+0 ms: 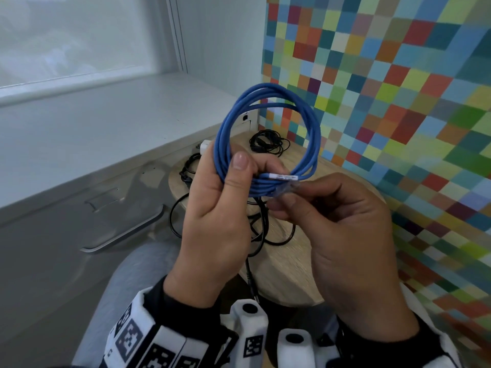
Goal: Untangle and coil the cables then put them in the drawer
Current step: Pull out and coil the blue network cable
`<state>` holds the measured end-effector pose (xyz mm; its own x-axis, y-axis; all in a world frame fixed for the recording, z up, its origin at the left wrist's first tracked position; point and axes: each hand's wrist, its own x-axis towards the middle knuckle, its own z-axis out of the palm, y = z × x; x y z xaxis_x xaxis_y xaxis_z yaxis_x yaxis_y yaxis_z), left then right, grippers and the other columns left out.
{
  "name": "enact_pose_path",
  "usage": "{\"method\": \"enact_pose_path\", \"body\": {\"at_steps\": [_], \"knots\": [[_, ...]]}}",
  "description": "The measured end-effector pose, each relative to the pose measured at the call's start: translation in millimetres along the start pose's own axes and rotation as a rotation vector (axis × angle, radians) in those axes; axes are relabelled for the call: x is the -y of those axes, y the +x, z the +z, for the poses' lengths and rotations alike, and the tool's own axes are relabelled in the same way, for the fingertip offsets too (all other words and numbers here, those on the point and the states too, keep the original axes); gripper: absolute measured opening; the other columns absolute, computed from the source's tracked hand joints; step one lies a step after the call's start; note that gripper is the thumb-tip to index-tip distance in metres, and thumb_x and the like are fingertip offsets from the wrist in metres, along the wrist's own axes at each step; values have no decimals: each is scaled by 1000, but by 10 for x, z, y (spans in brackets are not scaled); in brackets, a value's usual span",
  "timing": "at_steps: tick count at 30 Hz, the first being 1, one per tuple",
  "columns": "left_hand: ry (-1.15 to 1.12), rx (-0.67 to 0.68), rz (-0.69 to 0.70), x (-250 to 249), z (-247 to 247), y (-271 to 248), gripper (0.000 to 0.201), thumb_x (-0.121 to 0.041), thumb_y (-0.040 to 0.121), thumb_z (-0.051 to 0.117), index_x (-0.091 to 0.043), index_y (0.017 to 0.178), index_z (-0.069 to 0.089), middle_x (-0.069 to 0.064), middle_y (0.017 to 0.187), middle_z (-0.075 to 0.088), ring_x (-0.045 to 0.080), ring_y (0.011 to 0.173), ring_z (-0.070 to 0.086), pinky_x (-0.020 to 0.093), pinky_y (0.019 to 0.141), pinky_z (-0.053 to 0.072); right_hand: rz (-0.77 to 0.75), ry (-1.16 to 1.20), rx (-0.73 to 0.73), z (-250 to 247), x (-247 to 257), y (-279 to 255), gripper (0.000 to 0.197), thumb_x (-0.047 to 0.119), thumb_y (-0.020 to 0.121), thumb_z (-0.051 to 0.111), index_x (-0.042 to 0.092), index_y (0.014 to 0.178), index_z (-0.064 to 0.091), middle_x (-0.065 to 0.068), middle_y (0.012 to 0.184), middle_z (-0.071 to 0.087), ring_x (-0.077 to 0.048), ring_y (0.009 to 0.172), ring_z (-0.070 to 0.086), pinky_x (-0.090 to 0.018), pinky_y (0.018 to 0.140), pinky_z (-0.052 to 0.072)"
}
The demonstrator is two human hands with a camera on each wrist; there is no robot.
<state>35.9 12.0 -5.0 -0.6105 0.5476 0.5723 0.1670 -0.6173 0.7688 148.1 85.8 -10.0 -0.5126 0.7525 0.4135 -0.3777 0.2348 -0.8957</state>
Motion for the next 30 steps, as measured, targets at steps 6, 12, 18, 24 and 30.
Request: {"method": "enact_pose_path", "body": {"at_steps": [6,12,18,24,30], "knots": [[79,124,77,-27,-25,6,23,-16,106,38,-23,97,58,7,91,70,27,88,67,41,86,51,110,172,12,-31,7,44,6,16,70,77,21,73,76,-17,78,75,-32,75,76,-36,74,60],[141,86,98,-6,-69,24,20,-16,105,43,-21,99,61,9,94,71,36,91,68,59,85,55,75,115,-56,-6,49,33,20,14,72,76,11,90,67,-14,71,74,-28,68,76,-31,71,61],[57,28,-21,14,-79,10,15,-23,101,48,-15,93,58,-1,87,69,26,84,67,48,77,56,-136,-92,-45,-19,41,19,33,9,81,78,21,109,65,-10,75,74,-27,74,76,-39,74,63],[-63,-42,-169,30,-40,-40,16,-22,100,46,-16,96,60,2,84,72,24,79,74,34,62,60,-327,-353,8,-181,-98,104,20,10,86,82,17,98,68,-8,92,66,-27,85,66,-31,73,55],[-179,-74,-235,67,6,-62,11,-20,96,55,-15,94,65,6,89,73,22,80,73,30,60,61,-489,-491,31,-270,-109,133,16,14,90,80,13,101,69,-3,106,68,-20,97,67,-24,70,52]]}}
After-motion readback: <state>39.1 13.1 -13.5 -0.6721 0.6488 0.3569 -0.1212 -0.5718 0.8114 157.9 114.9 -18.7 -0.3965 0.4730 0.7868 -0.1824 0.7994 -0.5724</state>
